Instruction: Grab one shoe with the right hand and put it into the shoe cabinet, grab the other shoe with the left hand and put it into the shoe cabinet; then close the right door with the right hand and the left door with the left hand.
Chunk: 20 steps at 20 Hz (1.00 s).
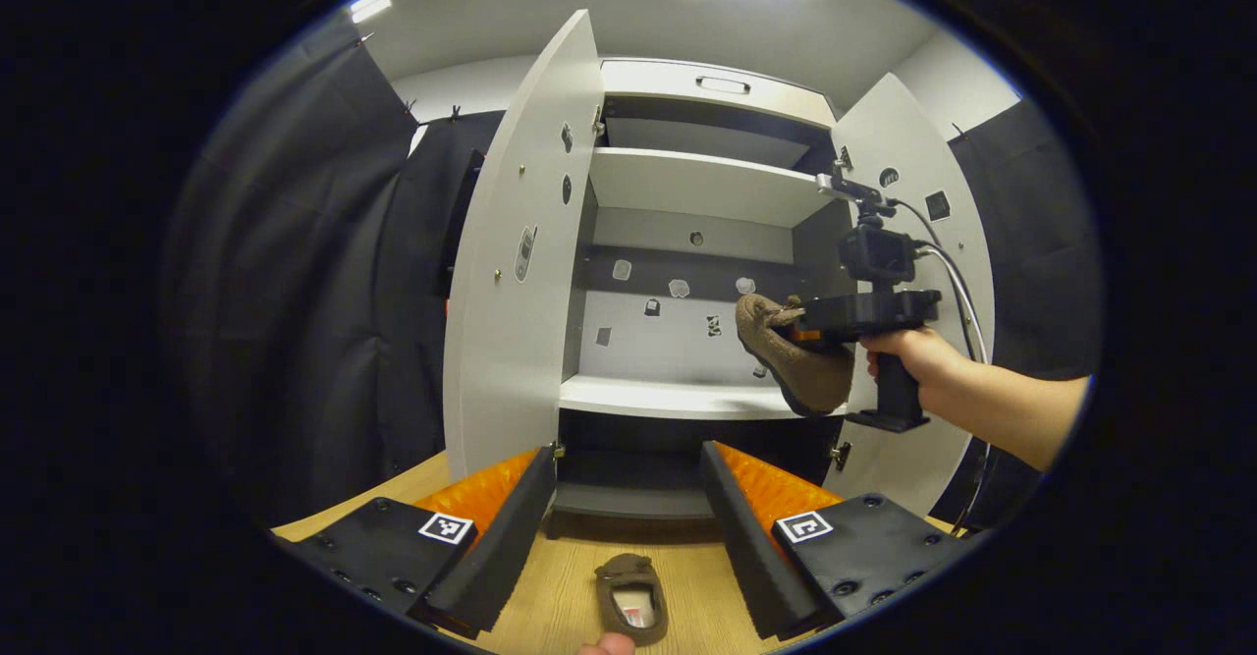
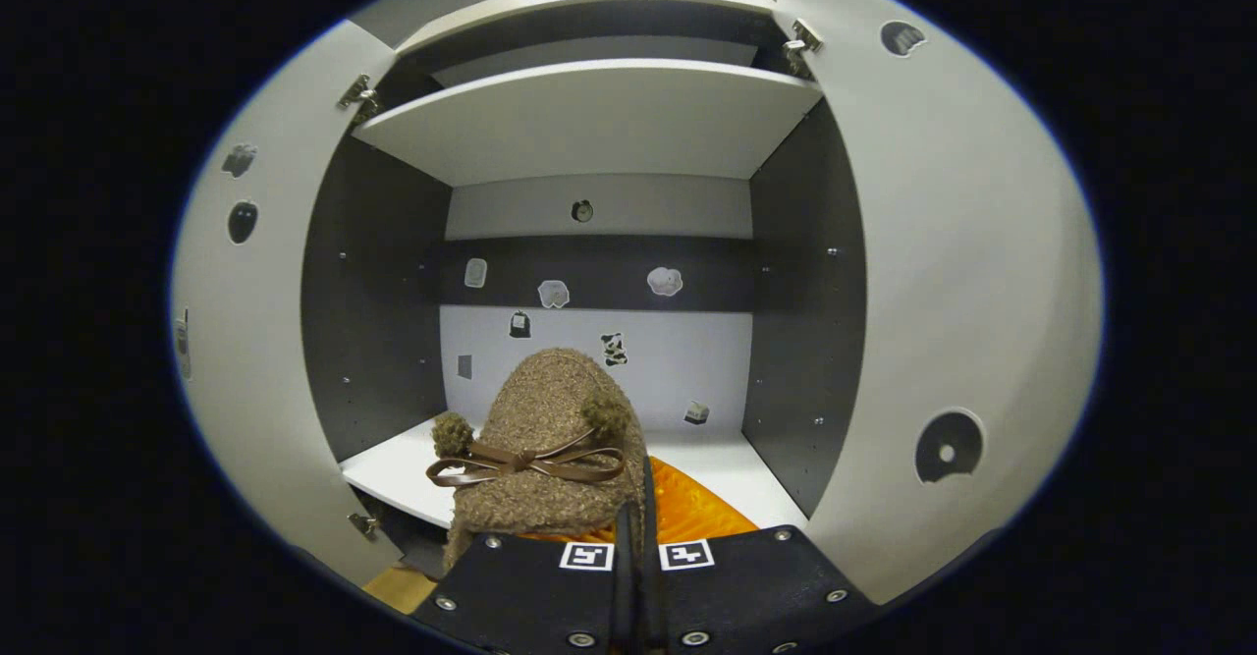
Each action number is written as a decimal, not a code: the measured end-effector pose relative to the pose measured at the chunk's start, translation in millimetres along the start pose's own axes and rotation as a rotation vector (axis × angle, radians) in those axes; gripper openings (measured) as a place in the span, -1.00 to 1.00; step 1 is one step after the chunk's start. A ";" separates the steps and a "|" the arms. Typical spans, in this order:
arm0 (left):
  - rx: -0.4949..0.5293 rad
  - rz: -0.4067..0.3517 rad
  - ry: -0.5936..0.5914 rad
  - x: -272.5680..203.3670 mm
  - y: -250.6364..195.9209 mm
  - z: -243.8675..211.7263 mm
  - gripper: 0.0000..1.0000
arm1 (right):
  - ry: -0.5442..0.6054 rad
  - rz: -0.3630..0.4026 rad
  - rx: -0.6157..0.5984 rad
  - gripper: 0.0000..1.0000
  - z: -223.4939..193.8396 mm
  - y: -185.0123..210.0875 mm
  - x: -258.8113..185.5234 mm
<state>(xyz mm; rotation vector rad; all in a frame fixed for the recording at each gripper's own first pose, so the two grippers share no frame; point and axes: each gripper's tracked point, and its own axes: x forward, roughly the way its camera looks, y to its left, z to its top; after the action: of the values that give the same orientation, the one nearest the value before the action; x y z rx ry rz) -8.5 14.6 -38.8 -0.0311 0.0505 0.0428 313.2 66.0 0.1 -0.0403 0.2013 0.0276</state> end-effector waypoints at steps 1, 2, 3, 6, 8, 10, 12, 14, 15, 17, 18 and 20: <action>-0.002 0.008 0.002 -0.1 3.4 -1.0 0.99 | 0.028 -0.011 -0.003 -0.95 -1.8 -0.6 19.5; -0.002 0.019 0.004 0.3 8.0 -2.0 0.93 | 0.060 -0.023 -0.003 -0.95 -5.2 -1.4 37.0; -0.003 0.028 0.006 1.1 12.4 -3.3 0.93 | 0.092 -0.035 0.007 -0.94 -11.0 -2.9 53.0; -0.011 0.047 0.017 2.2 23.5 -7.2 0.94 | 0.209 -0.063 0.047 -0.94 -36.1 -7.9 90.1; -0.005 0.064 0.025 0.4 30.5 -10.4 0.94 | 0.278 -0.089 0.049 -0.93 -52.7 -14.2 106.4; 0.004 0.080 0.035 0.2 37.5 -14.0 0.94 | 0.336 -0.114 0.040 -0.88 -68.5 -21.5 116.0; 0.004 0.091 0.039 0.6 42.7 -16.5 0.93 | 0.368 -0.123 0.059 -0.72 -76.0 -25.5 119.7; 0.000 0.099 0.045 1.5 45.5 -18.3 0.93 | 0.394 -0.117 0.088 -0.65 -81.4 -26.0 118.7; -0.002 0.099 0.048 2.3 46.0 -19.4 0.93 | 0.403 -0.115 0.097 -0.60 -82.6 -26.6 117.7; -0.003 0.096 0.049 3.8 46.0 -19.7 0.93 | 0.419 -0.091 0.105 -0.42 -84.8 -25.8 115.2; -0.003 0.094 0.050 4.3 45.7 -19.4 0.93 | 0.424 -0.080 0.105 -0.38 -85.0 -26.0 113.6; -0.004 0.090 0.048 4.3 43.7 -19.0 0.93 | 0.410 -0.071 0.097 -0.13 -78.5 -29.7 108.5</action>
<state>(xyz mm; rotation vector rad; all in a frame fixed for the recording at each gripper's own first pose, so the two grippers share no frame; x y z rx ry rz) -7.1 57.8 -59.3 -0.0335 0.0995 0.1326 404.7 35.4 -97.4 0.0449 0.6110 -0.0616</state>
